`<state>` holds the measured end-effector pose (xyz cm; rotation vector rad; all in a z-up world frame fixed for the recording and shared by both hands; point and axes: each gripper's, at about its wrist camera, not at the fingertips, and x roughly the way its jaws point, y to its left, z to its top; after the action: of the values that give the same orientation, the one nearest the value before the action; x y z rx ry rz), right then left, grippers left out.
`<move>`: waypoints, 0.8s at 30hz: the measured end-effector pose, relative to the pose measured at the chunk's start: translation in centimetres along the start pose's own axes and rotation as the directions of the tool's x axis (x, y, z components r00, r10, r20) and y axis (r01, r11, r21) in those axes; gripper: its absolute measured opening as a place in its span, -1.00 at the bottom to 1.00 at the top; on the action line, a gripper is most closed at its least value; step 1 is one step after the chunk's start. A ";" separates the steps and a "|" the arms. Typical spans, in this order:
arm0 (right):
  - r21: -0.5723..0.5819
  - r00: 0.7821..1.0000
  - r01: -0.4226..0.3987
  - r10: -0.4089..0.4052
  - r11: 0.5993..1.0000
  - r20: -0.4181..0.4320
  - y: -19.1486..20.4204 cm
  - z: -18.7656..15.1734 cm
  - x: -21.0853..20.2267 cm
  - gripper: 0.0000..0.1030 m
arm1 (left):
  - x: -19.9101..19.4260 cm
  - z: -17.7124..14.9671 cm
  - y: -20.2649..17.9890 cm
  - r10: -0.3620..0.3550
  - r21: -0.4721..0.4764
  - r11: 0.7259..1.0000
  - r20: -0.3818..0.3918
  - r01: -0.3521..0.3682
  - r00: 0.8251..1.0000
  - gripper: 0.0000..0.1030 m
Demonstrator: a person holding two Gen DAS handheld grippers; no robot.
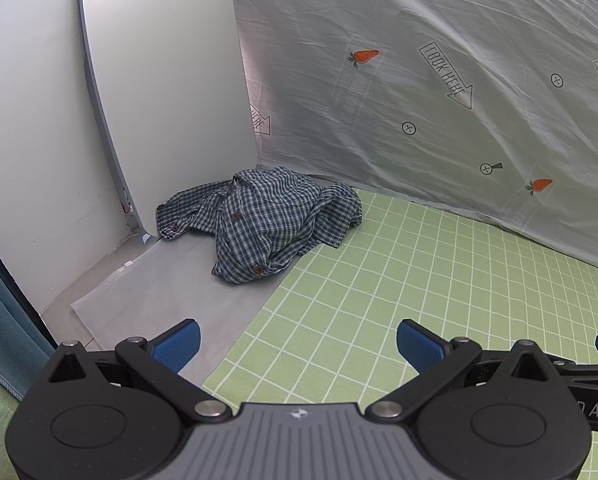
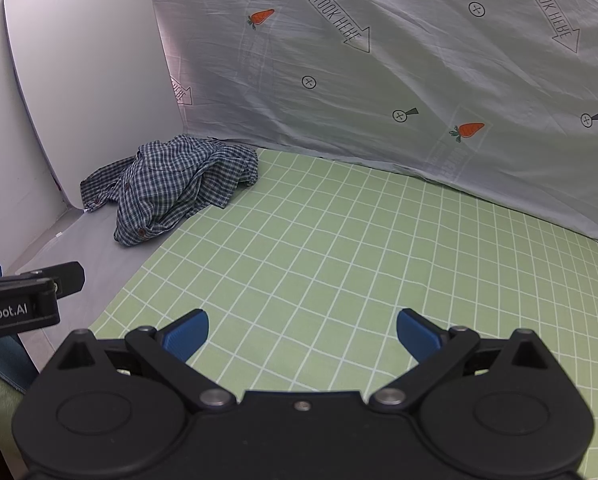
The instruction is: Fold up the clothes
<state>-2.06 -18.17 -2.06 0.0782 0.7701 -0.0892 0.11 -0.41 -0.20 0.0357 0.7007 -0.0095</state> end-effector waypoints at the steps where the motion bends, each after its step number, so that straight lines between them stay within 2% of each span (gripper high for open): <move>1: 0.000 1.000 0.000 0.000 1.000 0.000 0.0 0.0 0.0 0.97 | 0.0 0.1 0.0 -0.001 0.001 1.000 -0.001 0.001 1.000 1.00; 15: -0.010 1.000 0.000 0.000 1.000 -0.008 0.4 0.0 0.3 0.97 | 0.3 0.4 -0.2 -0.009 0.007 1.000 -0.015 0.009 1.000 1.00; 24: -0.056 0.999 0.012 -0.014 0.998 -0.031 0.3 1.1 1.8 0.97 | 2.6 1.0 -0.7 -0.021 -0.003 1.000 -0.071 0.021 0.997 1.00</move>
<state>0.06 -18.12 -2.51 0.0212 0.8040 -0.0787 2.70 -1.15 -1.11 0.0270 0.7719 -0.0274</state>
